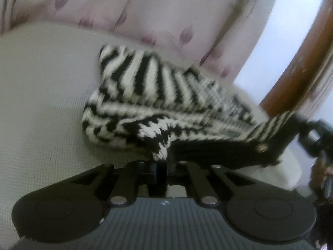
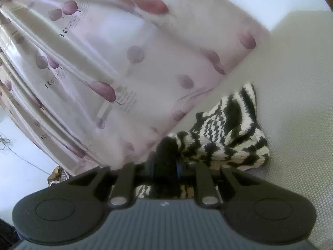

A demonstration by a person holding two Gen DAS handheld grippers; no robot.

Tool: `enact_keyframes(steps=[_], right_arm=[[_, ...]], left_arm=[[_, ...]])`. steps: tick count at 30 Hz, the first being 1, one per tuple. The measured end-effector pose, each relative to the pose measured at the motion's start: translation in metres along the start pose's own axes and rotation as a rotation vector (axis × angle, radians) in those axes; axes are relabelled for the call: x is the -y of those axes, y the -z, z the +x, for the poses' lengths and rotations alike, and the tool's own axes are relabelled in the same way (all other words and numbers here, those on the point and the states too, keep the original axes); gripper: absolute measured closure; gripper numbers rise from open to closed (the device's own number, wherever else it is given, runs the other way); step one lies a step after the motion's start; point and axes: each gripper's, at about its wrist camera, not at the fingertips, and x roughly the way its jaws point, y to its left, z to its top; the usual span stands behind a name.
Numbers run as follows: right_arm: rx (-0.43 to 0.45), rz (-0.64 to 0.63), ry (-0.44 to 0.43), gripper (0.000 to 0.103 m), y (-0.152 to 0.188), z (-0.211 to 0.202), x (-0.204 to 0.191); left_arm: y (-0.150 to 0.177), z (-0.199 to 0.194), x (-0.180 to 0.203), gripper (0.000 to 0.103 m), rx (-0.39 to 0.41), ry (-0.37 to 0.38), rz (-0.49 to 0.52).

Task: Fold small clothes

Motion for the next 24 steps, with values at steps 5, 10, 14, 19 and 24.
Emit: enact_keyframes(steps=[5, 10, 14, 19, 24], right_arm=[[0.015, -0.004, -0.001, 0.085, -0.007, 0.002, 0.000], [0.035, 0.006, -0.009, 0.085, -0.016, 0.012, 0.002], [0.039, 0.012, -0.005, 0.085, -0.032, 0.028, 0.006], [0.042, 0.046, 0.017, 0.085, -0.052, 0.059, 0.021], [0.039, 0.089, 0.059, 0.085, -0.063, 0.095, 0.045]], left_arm=[[-0.032, -0.030, 0.004, 0.096, 0.168, 0.044, -0.059], [-0.065, -0.026, 0.004, 0.096, 0.262, 0.009, -0.108], [-0.092, -0.006, -0.004, 0.096, 0.282, -0.009, -0.171], [-0.119, 0.038, -0.015, 0.096, 0.282, -0.050, -0.214], [-0.132, 0.084, -0.029, 0.096, 0.264, -0.115, -0.240]])
